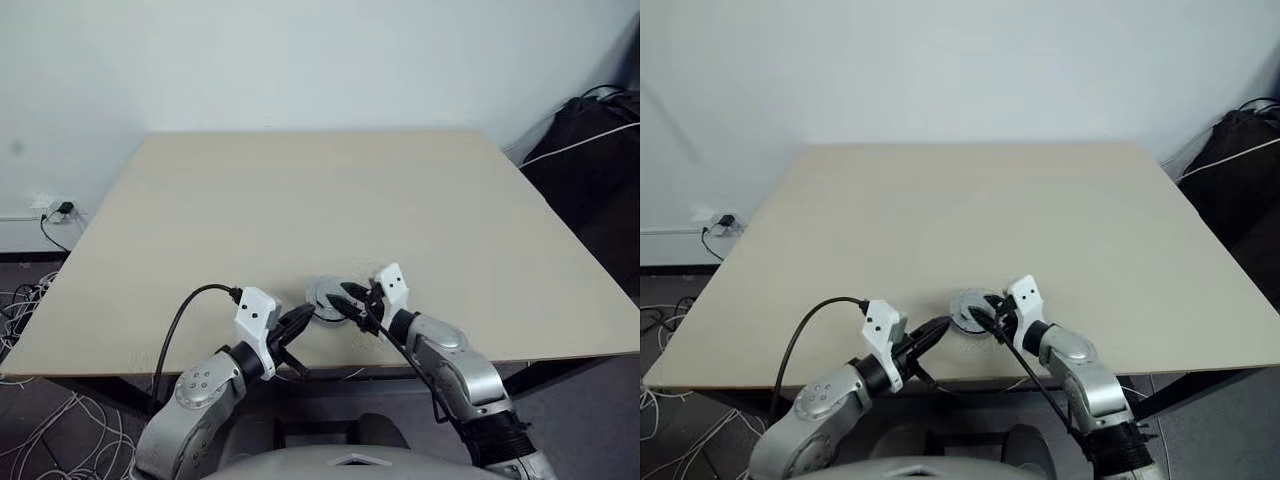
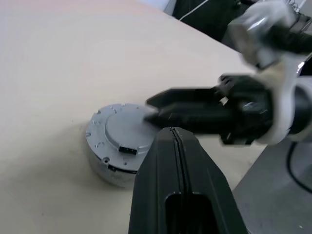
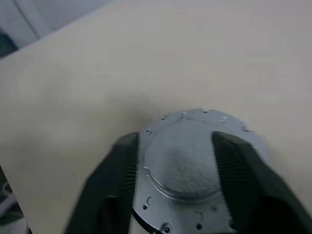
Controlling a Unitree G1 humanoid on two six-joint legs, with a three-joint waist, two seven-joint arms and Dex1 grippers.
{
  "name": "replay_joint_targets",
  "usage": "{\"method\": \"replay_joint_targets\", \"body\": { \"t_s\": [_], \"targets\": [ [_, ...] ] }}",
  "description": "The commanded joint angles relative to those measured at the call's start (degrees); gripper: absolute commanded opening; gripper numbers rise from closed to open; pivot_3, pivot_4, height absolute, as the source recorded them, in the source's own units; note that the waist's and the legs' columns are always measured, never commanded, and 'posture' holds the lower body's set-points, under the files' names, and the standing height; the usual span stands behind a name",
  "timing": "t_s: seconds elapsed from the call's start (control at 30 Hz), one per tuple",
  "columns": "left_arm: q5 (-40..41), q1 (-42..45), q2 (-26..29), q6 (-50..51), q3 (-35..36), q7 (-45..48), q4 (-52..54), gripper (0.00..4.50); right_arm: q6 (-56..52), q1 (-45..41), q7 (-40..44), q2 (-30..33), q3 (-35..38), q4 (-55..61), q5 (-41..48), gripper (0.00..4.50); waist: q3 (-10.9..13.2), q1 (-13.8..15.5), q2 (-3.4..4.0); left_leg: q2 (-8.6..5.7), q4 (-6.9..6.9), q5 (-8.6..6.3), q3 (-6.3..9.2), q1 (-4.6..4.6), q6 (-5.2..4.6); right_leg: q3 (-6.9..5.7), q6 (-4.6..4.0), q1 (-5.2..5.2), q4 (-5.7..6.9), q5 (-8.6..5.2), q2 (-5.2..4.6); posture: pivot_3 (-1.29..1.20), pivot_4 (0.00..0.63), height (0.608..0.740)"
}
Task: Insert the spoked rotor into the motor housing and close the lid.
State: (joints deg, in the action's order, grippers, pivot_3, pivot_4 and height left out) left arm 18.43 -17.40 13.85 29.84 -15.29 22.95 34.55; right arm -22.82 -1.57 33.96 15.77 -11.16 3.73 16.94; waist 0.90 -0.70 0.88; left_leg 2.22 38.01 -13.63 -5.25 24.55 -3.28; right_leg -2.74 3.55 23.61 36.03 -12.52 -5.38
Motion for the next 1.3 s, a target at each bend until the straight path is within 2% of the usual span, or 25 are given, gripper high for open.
{"method": "replay_joint_targets", "body": {
  "t_s": [0.03, 0.13, 0.3, 0.6, 0.73, 0.83, 0.93, 1.23, 1.3],
  "targets": [
    [1.25, 0.47, 0.3, 1.45, 0.39, -1.05, 4.06, 0.0, 1.47, -2.38, 1.32, -0.1, -0.28, -1.06, -0.77, 3.55, -0.01, 0.08, -0.03, -0.01, 0.01, 0.0, 0.0, -0.01, 0.0, 0.0, 0.0, -0.01, 0.0, 0.0, 0.0, 0.0, 0.0, 0.74],
    [0.47, -0.73, 0.81, 1.52, -0.2, -2.08, 5.32, 0.0, 1.98, -4.09, 1.61, -0.7, -0.53, -3.31, -1.72, 4.47, 0.0, 0.01, -0.05, -0.02, 0.03, 0.0, 0.01, -0.02, 0.0, 0.0, 0.02, -0.02, 0.0, 0.01, 0.0, 0.0, 0.0, 0.74],
    [-2.09, -3.6, 1.76, -3.38, -0.86, -2.2, 3.27, 0.0, 2.42, -5.14, 1.6, -1.28, -0.31, -4.86, -2.35, 4.47, 0.01, 0.01, -0.07, -0.01, 0.01, 0.0, 0.0, -0.05, 0.0, 0.02, 0.01, -0.03, 0.01, 0.01, 0.02, 0.0, 0.0, 0.74],
    [-7.44, -4.56, 0.14, -29.35, 1.52, 1.26, -18.54, 0.0, 1.98, -5.14, 1.91, -1.89, -0.8, -6.09, -3.3, 4.47, -0.03, 0.07, 0.0, 0.02, -0.01, 0.0, -0.02, -0.06, 0.01, 0.02, -0.04, 0.0, 0.01, 0.05, 0.0, 0.0, 0.0, 0.74],
    [-10.04, -3.95, -1.25, -37.03, 2.06, 0.45, -24.68, 0.0, 1.82, -5.12, 1.67, -2.02, -0.58, -6.3, -3.52, 4.47, -0.05, 0.1, -0.02, 0.02, -0.02, 0.0, -0.06, -0.05, 0.01, 0.03, -0.23, 0.02, 0.0, 0.16, -0.02, 0.0, 0.0, 0.74],
    [-10.18, -4.16, -1.56, -39.12, 2.4, 0.64, -25.09, 0.0, 1.42, -5.15, 1.46, -2.0, -0.56, -6.3, -3.74, 4.47, -0.05, 0.08, -0.02, 0.03, -0.02, 0.0, -0.06, -0.04, 0.01, 0.03, -0.23, 0.02, 0.0, 0.16, -0.02, 0.0, 0.0, 0.74],
    [-9.87, -4.39, -1.48, -39.54, 2.63, 0.93, -24.28, 0.0, 0.95, -5.31, 0.92, -1.87, -0.67, -6.27, -4.34, 3.87, -0.06, 0.07, -0.01, 0.04, -0.01, 0.0, -0.06, -0.04, 0.01, 0.03, -0.23, 0.03, 0.0, 0.16, -0.02, 0.0, 0.0, 0.74],
    [-10.26, -6.97, -1.46, -39.0, 1.58, 0.65, -20.3, 0.0, 0.78, -3.92, 0.63, -1.4, -0.18, -3.45, -4.58, 0.92, -0.07, 0.02, -0.02, 0.05, -0.02, 0.0, -0.08, -0.04, 0.01, 0.02, -0.2, 0.04, 0.0, 0.15, -0.02, 0.0, 0.0, 0.74],
    [-10.15, -7.76, -1.34, -37.46, 1.01, 0.47, -17.65, 0.0, 0.95, -3.74, 0.81, -1.42, 0.15, -2.77, -4.17, 0.92, -0.06, 0.0, -0.03, 0.07, -0.02, 0.0, -0.08, -0.04, 0.01, 0.03, -0.17, 0.04, 0.0, 0.13, -0.01, 0.0, 0.0, 0.74]
  ]
}}
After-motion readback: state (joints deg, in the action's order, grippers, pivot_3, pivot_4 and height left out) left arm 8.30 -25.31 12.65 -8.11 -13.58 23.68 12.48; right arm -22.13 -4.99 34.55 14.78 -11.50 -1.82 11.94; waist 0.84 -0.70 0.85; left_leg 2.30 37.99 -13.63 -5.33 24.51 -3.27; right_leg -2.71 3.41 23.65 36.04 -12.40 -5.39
